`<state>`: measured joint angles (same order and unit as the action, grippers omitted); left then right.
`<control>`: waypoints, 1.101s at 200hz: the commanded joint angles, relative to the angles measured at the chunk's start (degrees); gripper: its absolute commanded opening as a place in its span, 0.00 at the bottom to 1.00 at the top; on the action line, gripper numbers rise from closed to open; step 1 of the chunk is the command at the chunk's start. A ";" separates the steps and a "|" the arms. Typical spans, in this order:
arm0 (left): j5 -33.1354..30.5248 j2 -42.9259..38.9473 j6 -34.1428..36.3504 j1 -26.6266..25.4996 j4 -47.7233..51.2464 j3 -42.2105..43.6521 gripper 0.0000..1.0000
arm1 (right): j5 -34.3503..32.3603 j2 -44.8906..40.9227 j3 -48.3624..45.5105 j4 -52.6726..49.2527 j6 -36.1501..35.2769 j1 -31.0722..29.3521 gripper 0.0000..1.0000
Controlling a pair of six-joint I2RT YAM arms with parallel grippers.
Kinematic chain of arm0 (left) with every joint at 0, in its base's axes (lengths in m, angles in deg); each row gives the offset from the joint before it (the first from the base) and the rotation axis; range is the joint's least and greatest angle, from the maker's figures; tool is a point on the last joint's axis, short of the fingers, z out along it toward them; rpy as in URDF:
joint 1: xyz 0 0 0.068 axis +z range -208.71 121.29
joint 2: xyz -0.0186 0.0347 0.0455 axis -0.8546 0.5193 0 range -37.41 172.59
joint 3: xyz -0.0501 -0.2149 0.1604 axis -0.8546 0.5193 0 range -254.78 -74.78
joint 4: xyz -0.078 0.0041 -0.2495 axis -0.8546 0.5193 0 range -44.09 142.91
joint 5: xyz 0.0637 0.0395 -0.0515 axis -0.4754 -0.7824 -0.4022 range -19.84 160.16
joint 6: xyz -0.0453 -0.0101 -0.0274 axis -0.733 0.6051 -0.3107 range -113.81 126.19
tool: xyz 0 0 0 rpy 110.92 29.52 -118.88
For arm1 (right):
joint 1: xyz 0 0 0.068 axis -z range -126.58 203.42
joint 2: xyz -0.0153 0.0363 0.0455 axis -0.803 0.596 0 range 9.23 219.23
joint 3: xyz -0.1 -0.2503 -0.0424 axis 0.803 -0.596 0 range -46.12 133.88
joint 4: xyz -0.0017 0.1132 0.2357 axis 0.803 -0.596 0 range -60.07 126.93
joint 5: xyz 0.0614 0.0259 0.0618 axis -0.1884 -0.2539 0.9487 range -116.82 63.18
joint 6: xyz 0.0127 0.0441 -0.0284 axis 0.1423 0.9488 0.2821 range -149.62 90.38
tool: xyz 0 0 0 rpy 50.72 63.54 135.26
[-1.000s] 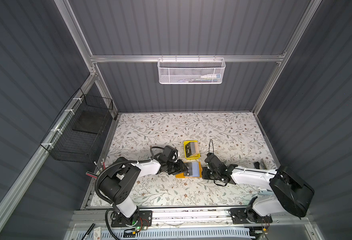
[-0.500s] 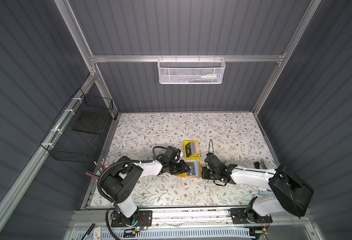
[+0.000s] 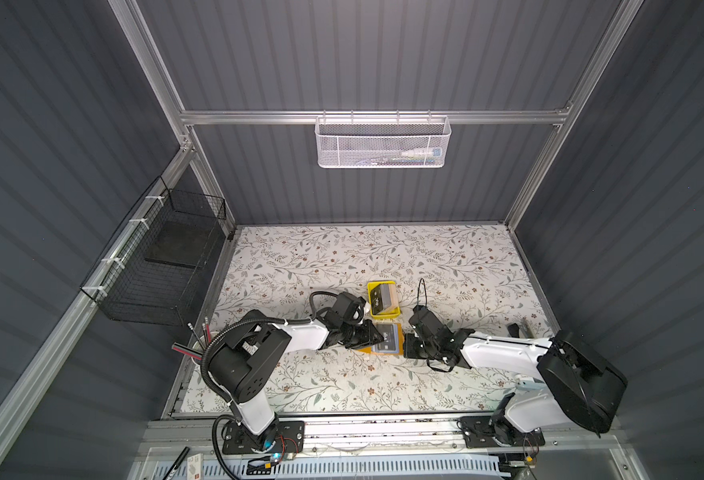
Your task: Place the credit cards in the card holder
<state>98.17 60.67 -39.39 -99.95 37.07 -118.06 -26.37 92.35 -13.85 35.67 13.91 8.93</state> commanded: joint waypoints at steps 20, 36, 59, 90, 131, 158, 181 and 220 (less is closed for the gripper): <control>-3.52 -1.98 2.24 -0.37 5.91 -1.13 0.23 | -0.10 -1.28 -0.58 -1.30 0.98 0.02 0.12; -4.50 -2.75 2.60 -0.47 7.55 -1.28 0.23 | -0.02 -2.05 -0.67 -1.18 1.39 0.08 0.12; -5.79 -3.82 2.86 -0.51 8.88 -1.02 0.24 | 0.53 -3.66 -1.12 -0.63 2.30 0.18 0.12; -5.64 -4.25 2.74 -0.43 8.90 -1.29 0.21 | 2.19 -6.23 -1.92 0.73 3.61 0.28 0.12; -5.67 -3.28 2.94 -0.42 8.84 -1.96 0.15 | 5.64 -7.89 -2.46 3.86 5.65 0.50 0.13; -5.64 -2.25 2.54 -0.49 8.36 -1.72 0.13 | 7.21 -7.25 -2.30 5.33 6.37 0.63 0.13; -5.80 -1.89 2.25 -0.43 8.07 -1.37 0.09 | 8.68 -6.15 -2.24 6.99 7.47 0.71 0.13; -6.32 -1.32 1.82 -0.44 8.35 -1.01 0.07 | 10.78 -3.59 -1.92 10.12 9.29 0.76 0.19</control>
<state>92.60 58.05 -37.71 -100.01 44.43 -118.65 -17.56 87.34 -15.49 43.21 21.54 9.34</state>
